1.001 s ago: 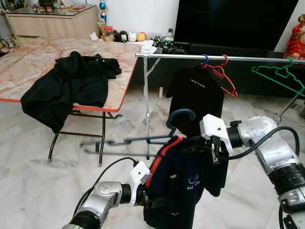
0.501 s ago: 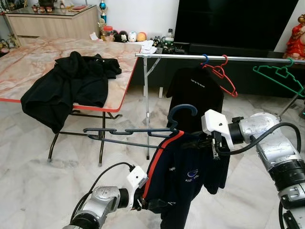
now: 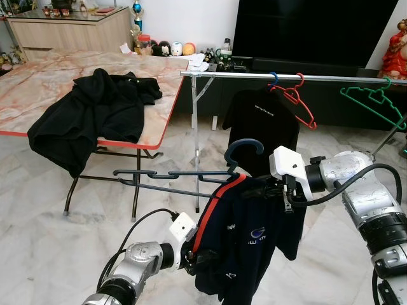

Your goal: Hang hanger

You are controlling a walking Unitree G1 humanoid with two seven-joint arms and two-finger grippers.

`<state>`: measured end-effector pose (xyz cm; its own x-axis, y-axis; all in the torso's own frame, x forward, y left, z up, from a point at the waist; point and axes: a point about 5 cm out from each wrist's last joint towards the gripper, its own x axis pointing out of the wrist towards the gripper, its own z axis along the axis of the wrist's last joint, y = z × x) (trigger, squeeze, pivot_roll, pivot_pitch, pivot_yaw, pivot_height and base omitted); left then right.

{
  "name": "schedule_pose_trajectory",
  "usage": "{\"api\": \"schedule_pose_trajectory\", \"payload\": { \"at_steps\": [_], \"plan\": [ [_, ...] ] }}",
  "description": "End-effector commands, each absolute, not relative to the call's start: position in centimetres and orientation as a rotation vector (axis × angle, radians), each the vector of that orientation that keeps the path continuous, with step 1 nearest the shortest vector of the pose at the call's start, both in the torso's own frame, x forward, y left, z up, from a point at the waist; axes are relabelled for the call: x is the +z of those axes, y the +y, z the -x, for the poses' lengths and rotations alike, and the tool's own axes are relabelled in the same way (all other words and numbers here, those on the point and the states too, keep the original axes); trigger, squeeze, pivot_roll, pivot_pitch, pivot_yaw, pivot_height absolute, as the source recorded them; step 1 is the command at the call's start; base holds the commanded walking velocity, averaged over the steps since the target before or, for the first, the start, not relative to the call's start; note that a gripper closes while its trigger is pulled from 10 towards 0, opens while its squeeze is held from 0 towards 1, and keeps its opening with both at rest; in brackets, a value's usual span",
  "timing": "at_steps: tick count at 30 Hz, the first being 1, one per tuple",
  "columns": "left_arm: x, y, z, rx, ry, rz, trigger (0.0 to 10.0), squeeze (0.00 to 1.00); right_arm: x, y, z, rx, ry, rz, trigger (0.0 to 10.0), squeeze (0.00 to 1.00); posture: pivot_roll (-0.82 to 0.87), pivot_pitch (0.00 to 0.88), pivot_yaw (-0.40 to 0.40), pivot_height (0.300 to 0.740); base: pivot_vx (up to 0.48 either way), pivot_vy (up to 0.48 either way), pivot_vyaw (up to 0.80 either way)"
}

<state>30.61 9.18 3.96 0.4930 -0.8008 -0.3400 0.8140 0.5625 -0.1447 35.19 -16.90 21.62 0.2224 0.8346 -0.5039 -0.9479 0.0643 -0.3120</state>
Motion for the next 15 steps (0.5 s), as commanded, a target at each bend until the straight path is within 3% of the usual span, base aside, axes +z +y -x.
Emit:
{"api": "schedule_pose_trajectory", "payload": {
  "at_steps": [1,15],
  "plan": [
    [3.72,8.78,-30.33,-1.028,0.411,-0.074,0.0,0.0,23.11,-17.05,-35.5,1.332,0.146,0.667,0.0,0.0,-0.11,0.009,-0.023,0.74,0.0,0.0,0.0],
    [3.3,9.15,-30.18,-1.019,0.431,-0.122,0.0,0.0,22.83,-17.29,-35.67,1.319,0.161,0.673,0.0,0.0,-0.11,0.008,-0.021,0.74,0.0,0.0,0.0]
  ]
}}
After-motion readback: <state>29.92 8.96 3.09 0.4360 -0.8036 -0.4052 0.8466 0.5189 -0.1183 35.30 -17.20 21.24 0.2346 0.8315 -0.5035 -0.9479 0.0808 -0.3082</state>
